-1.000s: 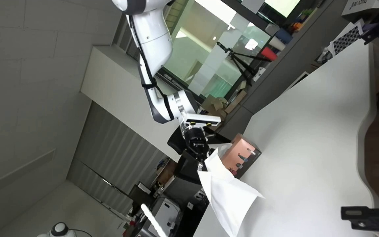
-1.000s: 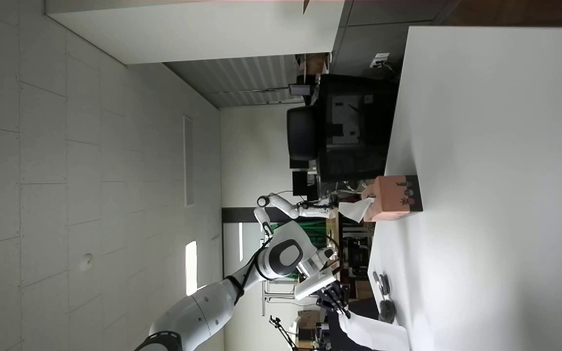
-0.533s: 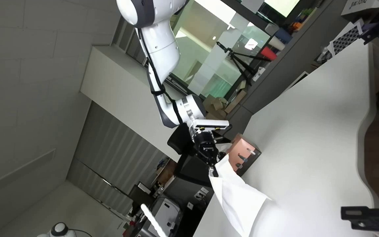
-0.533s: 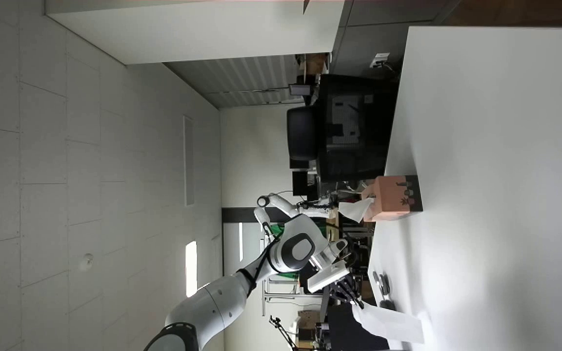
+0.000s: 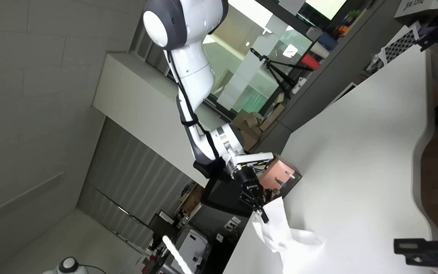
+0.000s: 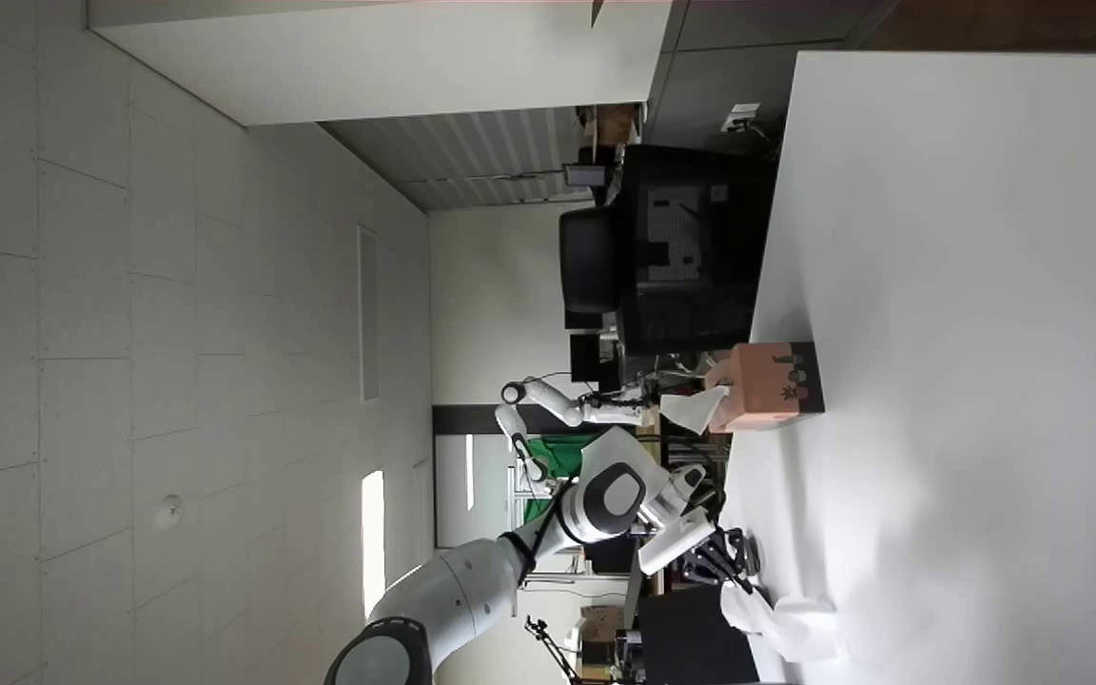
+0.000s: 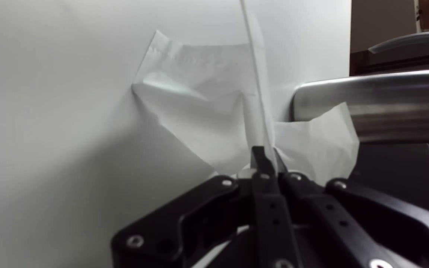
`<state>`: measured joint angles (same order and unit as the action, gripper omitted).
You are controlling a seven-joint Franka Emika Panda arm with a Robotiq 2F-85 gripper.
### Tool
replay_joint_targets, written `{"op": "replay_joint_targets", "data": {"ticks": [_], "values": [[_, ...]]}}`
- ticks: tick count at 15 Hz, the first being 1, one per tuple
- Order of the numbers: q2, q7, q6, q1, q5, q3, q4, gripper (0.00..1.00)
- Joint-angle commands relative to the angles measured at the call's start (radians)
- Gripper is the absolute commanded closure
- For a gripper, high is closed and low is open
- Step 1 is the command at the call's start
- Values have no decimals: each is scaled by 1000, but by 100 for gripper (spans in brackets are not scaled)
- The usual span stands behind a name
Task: Place a tissue on the table
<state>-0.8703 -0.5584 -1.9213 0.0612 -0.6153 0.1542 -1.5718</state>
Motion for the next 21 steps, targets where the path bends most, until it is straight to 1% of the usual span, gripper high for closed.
{"op": "replay_joint_targets", "data": {"ticks": [1,2,3,4,5,7,13,14,15,21], "values": [[-38,81,-38,-18,58,5,55,100],[-37,93,-59,-23,73,7,53,74],[-34,103,-77,-28,92,10,49,73],[-24,114,-102,-36,115,11,39,68],[-13,131,-130,-46,140,11,28,60],[11,178,-189,-75,195,3,6,48],[71,356,-350,-163,363,-23,-46,6],[79,382,-373,-176,390,-29,-55,2],[85,405,-387,-186,412,-34,-61,0],[123,507,-434,-225,510,-57,-105,0]]}}
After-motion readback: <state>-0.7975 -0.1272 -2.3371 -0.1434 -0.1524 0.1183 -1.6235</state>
